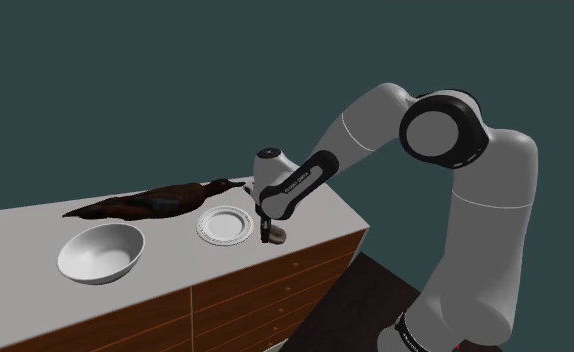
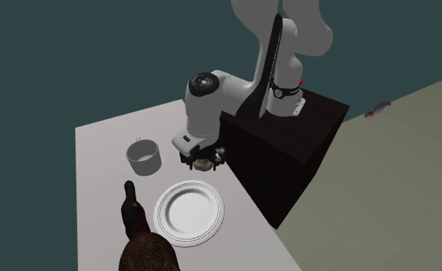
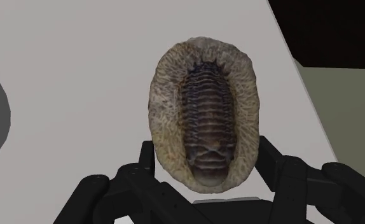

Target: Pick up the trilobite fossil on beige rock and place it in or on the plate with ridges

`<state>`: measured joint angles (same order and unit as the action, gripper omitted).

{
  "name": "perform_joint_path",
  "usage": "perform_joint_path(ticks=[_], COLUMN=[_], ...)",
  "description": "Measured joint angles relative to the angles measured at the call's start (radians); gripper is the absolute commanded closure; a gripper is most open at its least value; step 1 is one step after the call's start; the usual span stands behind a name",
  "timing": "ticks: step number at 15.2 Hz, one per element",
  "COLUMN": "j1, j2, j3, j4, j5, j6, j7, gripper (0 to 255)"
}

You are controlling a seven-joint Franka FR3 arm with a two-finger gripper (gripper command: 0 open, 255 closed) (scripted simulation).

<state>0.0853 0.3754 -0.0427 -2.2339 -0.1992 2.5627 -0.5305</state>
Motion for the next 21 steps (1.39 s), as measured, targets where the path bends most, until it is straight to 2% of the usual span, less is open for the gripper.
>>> perform_joint_path(ticks=[15,21], j1=[-0.003,0.033], j2=[-0.162,-0.035], j3=[0.011,0.034], j4=[0.004,0.209], j5=[0.026,0.038], j6=[-0.164,-0.25], j7=[-0.033,0.007], gripper=[255,255])
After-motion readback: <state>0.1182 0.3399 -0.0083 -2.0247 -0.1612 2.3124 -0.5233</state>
